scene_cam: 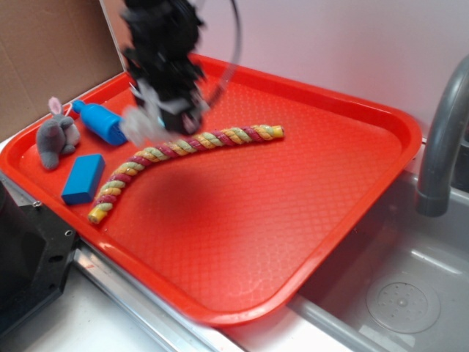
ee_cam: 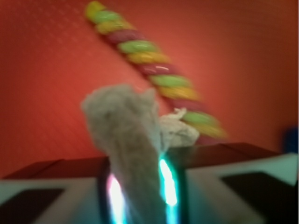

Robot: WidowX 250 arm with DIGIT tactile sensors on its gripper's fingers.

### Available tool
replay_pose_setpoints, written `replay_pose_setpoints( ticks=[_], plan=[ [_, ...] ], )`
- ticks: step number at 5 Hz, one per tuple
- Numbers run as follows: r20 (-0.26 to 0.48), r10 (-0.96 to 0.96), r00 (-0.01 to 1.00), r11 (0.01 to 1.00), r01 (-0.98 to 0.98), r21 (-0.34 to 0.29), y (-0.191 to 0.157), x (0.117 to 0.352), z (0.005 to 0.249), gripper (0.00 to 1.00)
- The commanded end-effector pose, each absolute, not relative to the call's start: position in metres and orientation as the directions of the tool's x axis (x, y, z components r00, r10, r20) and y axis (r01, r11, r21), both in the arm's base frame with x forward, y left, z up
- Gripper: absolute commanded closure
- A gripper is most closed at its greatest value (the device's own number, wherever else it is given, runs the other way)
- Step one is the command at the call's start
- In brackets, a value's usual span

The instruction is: Grab the white paper.

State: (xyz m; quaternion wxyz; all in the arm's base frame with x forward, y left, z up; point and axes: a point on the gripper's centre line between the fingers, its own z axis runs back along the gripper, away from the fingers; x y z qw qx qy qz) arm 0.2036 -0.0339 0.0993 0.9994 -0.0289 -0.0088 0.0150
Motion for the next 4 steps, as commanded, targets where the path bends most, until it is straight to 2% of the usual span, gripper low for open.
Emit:
replay_pose_setpoints(
  ticks=[1,2,3,4],
  plan=[
    [0.084,0.221,0.972,0.971,-0.227,0.068,-0.003,0.176,0.211,1.00],
    [0.122,0.265,0.957,0.961,-0.272,0.049,0.009,0.171,0.244,1.00],
    [0.169,0.232,0.958,0.968,-0.245,0.062,0.005,0.180,0.266,1.00],
    [0.179,0.185,0.966,0.978,-0.199,0.063,-0.006,0.184,0.272,1.00]
  ],
)
